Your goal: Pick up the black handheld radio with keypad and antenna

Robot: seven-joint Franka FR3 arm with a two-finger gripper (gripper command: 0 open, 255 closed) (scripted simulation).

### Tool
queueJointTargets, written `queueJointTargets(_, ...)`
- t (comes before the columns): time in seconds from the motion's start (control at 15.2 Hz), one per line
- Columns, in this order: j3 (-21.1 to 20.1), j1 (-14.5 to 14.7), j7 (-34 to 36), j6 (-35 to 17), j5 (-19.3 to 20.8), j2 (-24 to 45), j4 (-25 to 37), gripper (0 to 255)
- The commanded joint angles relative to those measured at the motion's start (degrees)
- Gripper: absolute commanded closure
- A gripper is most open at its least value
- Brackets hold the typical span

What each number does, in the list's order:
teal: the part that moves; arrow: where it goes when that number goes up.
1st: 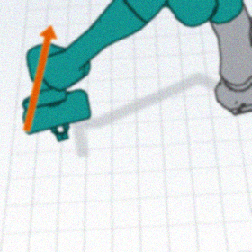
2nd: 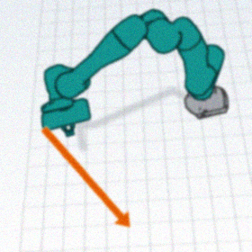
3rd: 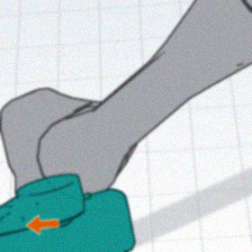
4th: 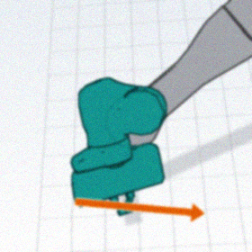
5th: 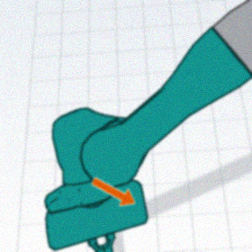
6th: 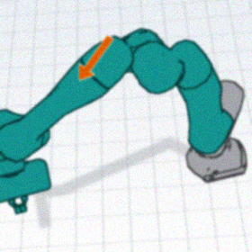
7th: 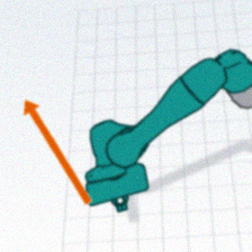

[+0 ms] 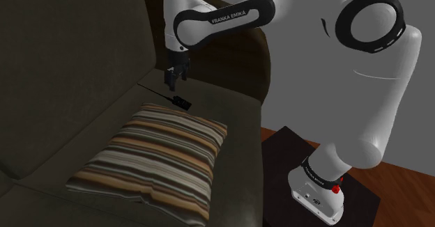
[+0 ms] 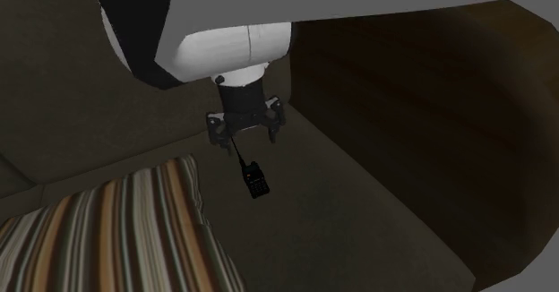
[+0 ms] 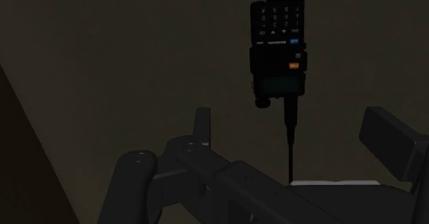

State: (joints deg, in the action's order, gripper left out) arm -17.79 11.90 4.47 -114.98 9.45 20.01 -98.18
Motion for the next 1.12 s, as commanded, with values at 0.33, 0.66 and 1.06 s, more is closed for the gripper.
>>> queueJointTargets(0.33,0.13,3.4,0.23,-0.68,3.94,9.47,7.61,0)
queueJointTargets(0.66,0.46,3.54,0.74,-3.42,4.56,10.96,6.29,0)
queueJointTargets(1.06,0.47,3.58,0.78,-3.44,4.59,11.06,6.36,255)
